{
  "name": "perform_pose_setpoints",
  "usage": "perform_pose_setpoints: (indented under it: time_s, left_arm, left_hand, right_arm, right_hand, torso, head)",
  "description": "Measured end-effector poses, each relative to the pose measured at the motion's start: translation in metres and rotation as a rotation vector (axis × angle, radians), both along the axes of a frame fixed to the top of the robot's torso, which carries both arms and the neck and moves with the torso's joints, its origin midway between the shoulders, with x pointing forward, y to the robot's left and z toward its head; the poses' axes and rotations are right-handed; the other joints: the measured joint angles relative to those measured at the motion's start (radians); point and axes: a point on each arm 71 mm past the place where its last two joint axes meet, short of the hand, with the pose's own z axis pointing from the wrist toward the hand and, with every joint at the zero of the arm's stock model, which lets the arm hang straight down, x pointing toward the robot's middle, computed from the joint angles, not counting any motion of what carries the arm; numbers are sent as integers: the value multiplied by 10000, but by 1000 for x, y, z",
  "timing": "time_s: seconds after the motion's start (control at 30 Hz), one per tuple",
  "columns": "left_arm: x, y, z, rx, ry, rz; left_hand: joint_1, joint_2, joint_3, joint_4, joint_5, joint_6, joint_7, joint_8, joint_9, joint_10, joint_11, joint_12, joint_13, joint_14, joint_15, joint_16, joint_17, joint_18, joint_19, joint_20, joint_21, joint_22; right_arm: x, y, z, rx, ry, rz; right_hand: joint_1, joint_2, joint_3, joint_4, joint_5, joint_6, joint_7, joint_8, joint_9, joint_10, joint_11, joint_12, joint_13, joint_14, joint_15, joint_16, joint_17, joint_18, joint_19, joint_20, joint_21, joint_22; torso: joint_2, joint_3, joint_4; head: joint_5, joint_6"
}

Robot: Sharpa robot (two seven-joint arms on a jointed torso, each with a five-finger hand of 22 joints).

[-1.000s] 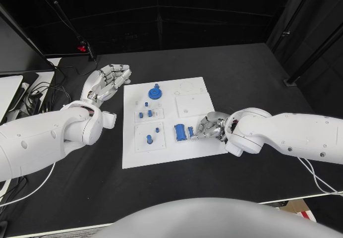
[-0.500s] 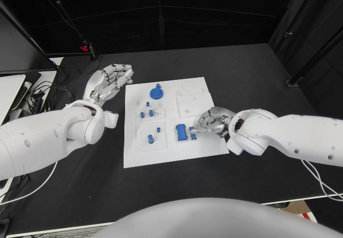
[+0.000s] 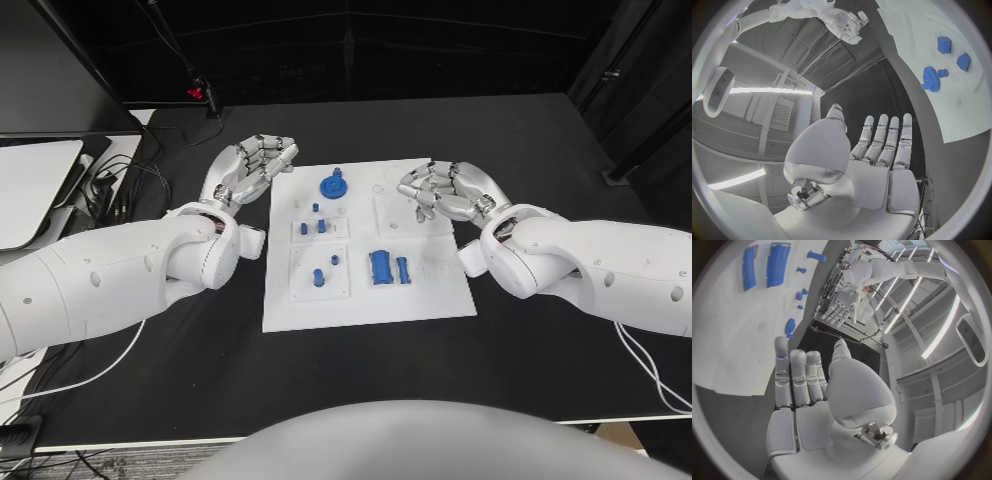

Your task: Assemble the parts on the task board

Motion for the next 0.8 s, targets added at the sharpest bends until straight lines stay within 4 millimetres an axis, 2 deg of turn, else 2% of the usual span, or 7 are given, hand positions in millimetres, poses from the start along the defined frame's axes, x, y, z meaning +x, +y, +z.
perform_pose_setpoints:
  time_s: [0.13, 0.23, 0.4, 0.63, 0.67, 0.73, 0.8]
  left_arm:
    - [-3, 0, -3, -45, 102, 264]
    - [-5, -3, -6, -96, 185, 360]
    - [-10, -7, -11, -172, 347, 410]
    - [-12, -9, -14, -209, 447, 477]
    - [-13, -9, -15, -207, 465, 479]
    - [-13, -8, -15, -232, 483, 501]
    - [-13, -9, -13, -354, 504, 540]
  left_hand:
    - [-491, -491, 276, 11, -269, 0, 0, 8, -26, -278, -228, 50, 0, -349, -195, -40, 0, 0, 0, 0, 0, -115]
    - [-930, -925, 695, 29, -456, -1, 0, -57, -26, -538, -318, 100, 1, -658, -313, -48, 0, -1, -60, -52, 0, -223]
    - [-1245, -1287, 988, 37, -493, -172, -19, -109, -26, -727, -194, 148, 1, -833, -252, -48, 0, 0, -255, -16, -62, -384]
    - [-1478, -1355, 1219, -83, -606, -419, -99, -411, -157, -979, -244, -138, -129, -996, -315, -418, -120, -27, -504, -77, -205, -753]
    - [-3295, -1223, 1695, -612, -922, -1136, -353, -1478, -477, -1686, -635, -1255, -445, -1360, -672, -1801, -435, -246, -1423, -628, -593, -1753]
    - [-6141, -799, 1919, -1327, -1370, -2124, -848, -2972, -645, -2639, -1183, -2823, -610, -1874, -1186, -3702, -592, -960, -2608, -1324, -798, -3111]
    - [-8112, -697, 1958, -1829, -2138, -2804, -1466, -4022, -667, -3303, -1572, -3928, -640, -2409, -1721, -5040, -626, -1171, -3448, -1815, -813, -4062]
  right_arm:
    - [4, 9, 5, 807, -690, 233]
    - [6, 14, 7, 1299, -1025, 360]
    - [6, 21, 10, 1939, -1325, 555]
    - [7, 24, 11, 2372, -1537, 596]
    - [7, 24, 11, 2373, -1531, 598]
    - [7, 24, 11, 2376, -1514, 579]
    - [7, 24, 10, 2407, -1483, 526]
  right_hand:
    - [-425, -140, -243, 135, -331, -633, -267, -228, -354, -2075, 1122, -3254, -2690, -2750, 1093, -3105, -2390, -350, -1722, 625, -2181, -1431]
    - [-1964, -875, 471, 183, -417, -1629, -378, -597, -636, -3317, 1575, -4493, -3877, -4280, 1574, -4386, -3518, -635, -2958, 884, -3398, -2269]
    - [-4115, -2564, 1772, 274, -604, -3099, -193, -684, -790, -5015, 1625, -5372, -4883, -6240, 1678, -5322, -4551, -792, -4280, 1181, -4746, -3439]
    - [-4307, -2690, 1777, 271, -663, -3385, -312, -373, -799, -5571, 1580, -5350, -5236, -6930, 1618, -5373, -4953, -807, -5590, 1338, -5385, -5402]
    - [-5996, -2495, 2026, -305, -955, -3630, -555, -1675, -1299, -6135, 1076, -6069, -6319, -7442, 1209, -6180, -6058, -1347, -6178, 784, -5713, -6626]
    - [-8243, -2113, 2689, -1024, -1330, -4015, -1242, -3256, -1893, -6813, 522, -6948, -7594, -8043, 739, -7161, -7355, -1506, -6848, 113, -5867, -8071]
    - [-9876, -1350, 2963, -1541, -2058, -4723, -1419, -4435, -2335, -7273, 61, -7606, -8544, -8482, 63, -7894, -8321, -1572, -7350, -389, -5868, -9150]
  torso:
    - [-1, -7, -36]
    - [-1, -3, -49]
    - [-21, 5, -49]
    - [-100, 17, -34]
    - [-105, 20, -31]
    - [-105, 20, -31]
    - [-112, 19, -31]
  head:
    - [164, 0]
    - [249, 0]
    - [265, 0]
    - [240, 0]
    - [239, 9]
    - [239, 10]
    - [244, 49]
